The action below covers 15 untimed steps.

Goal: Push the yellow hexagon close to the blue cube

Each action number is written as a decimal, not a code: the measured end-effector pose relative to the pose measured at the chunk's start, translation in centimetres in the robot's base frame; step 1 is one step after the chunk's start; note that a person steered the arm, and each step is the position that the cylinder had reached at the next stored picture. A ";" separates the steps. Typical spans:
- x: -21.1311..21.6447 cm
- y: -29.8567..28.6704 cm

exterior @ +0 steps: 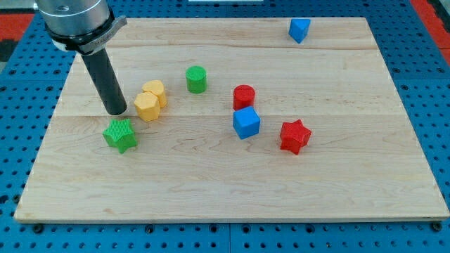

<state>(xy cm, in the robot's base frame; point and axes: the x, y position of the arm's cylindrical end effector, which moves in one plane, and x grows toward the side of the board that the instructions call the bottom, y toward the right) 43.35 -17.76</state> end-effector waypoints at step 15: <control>11.2 8.0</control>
<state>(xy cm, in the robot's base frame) 54.57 -9.77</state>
